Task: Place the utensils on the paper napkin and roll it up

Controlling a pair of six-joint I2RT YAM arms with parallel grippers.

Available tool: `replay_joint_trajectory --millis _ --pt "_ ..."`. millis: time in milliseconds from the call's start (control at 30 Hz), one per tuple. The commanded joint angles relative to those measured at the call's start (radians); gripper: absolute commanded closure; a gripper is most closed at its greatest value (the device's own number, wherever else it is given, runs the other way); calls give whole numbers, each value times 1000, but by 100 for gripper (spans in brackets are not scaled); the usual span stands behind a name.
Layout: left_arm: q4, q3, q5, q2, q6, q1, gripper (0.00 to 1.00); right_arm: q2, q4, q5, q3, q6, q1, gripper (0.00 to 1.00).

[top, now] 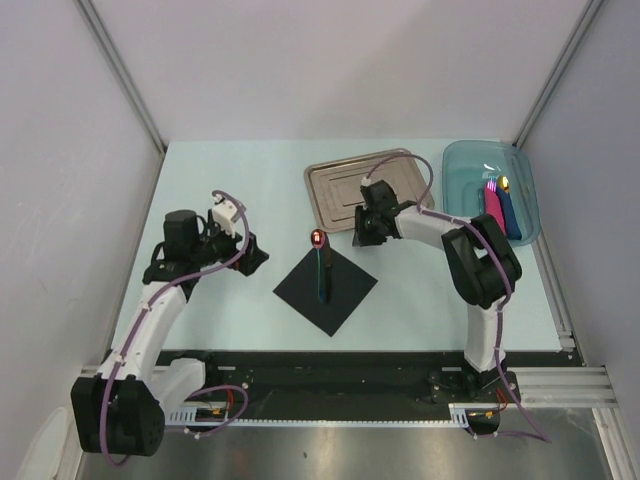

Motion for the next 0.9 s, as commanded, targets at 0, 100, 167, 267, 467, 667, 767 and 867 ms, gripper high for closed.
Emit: replay_joint_trajectory --millis 0,100,167,267,467,667,767,867 --pt "41 43 -18 -16 -15 -1 1 63 17 33 76 -19 9 68" --pt "33 36 -24 -22 -11 -1 1 100 43 56 117 -27 -8 68" --pt "24 31 -24 -26 0 -4 2 146 50 70 171 -25 -17 68" --pt "7 19 -15 -36 40 -13 4 221 57 71 252 -33 -48 68" --pt "-59 27 -2 -36 143 -70 6 302 78 93 356 -70 -84 69" --pt "-68 -24 -19 -48 164 -274 15 136 77 -50 286 -64 -71 66" --pt "-34 -76 -59 -74 166 -420 19 34 67 -131 167 -57 -48 64" --pt "-13 -118 -136 -77 172 -547 25 -89 52 -168 39 -61 -34 62"
